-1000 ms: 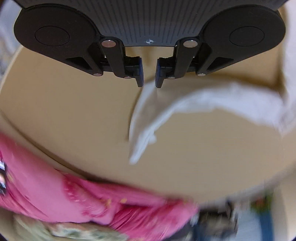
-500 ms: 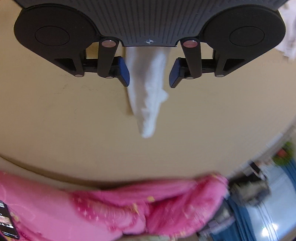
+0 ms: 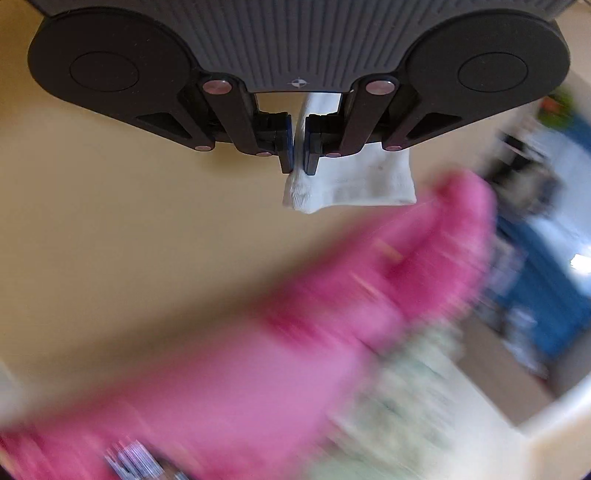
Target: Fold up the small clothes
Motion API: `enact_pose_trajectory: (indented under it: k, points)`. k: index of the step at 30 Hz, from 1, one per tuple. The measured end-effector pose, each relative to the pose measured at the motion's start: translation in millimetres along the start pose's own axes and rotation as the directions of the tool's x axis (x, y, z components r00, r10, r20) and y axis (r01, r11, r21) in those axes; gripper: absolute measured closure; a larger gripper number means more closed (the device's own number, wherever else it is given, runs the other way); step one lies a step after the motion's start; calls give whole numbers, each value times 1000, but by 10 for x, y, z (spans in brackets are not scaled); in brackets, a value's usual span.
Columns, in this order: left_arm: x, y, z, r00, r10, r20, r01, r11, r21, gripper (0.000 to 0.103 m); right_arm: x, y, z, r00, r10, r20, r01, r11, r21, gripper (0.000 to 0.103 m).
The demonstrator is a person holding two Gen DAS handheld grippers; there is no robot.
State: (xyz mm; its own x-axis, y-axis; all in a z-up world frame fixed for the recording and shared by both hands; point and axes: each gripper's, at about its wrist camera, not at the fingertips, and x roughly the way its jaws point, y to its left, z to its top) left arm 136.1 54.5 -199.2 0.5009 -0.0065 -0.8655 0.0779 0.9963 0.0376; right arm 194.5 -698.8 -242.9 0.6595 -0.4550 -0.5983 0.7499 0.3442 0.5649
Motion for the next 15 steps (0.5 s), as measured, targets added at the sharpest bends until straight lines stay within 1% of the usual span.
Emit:
enact_pose_trajectory:
  k: [1, 2, 3, 4, 6, 7, 8, 9, 10, 11, 12, 13, 14, 15]
  points:
    - [-2, 0, 0, 1000, 1, 0, -1, 1000, 1, 75, 35, -95, -28, 1000, -14, -14, 15, 1000, 16, 97]
    - [-2, 0, 2, 1000, 1, 0, -1, 1000, 0, 75, 30, -117, -40, 1000, 4, -11, -4, 1000, 14, 98]
    - [0, 1, 3, 1000, 1, 0, -1, 1000, 0, 75, 14, -86, -25, 1000, 14, -5, -14, 1000, -15, 99]
    - [-4, -2, -1, 1000, 1, 0, -1, 1000, 1, 75, -31, -33, -1, 999, 32, 19, -31, 998, -49, 99]
    - [-2, 0, 3, 1000, 1, 0, -1, 1000, 3, 75, -132, 29, 70, 994, 70, 78, -65, 996, -66, 100]
    - [1, 3, 8, 1000, 0, 0, 0, 1000, 2, 75, -230, 52, 90, 989, 52, 138, -42, 996, -73, 101]
    - [2, 2, 8, 1000, 0, -1, 0, 1000, 1, 75, -273, 52, 148, 981, 19, 193, -5, 997, -74, 101]
    - [1, 2, 11, 1000, 0, -1, 0, 1000, 0, 75, -292, 30, 174, 975, -41, 219, 57, 996, -66, 101]
    - [-2, 2, 12, 1000, 0, -2, 0, 1000, -1, 75, -259, -13, 178, 972, -113, 205, 125, 991, -50, 101]
    - [-2, 5, 19, 1000, 0, -3, 0, 1000, -1, 75, -166, -67, 170, 972, -181, 148, 189, 981, -40, 100]
    - [-4, 4, 17, 1000, -1, -3, 1, 1000, -1, 75, -79, -120, 144, 964, -251, 81, 256, 965, -51, 100]
    - [-3, 8, 20, 1000, -3, -3, 3, 1000, -3, 75, -94, -149, 107, 960, -264, 90, 270, 961, -63, 101]
    - [-3, 12, 24, 1000, -4, -4, 4, 1000, -5, 75, -137, -105, 98, 953, -279, 117, 289, 953, -85, 97]
    - [-2, 15, 28, 1000, -5, -5, 5, 1000, -8, 75, -194, -11, 102, 928, -338, 160, 358, 926, -121, 83]
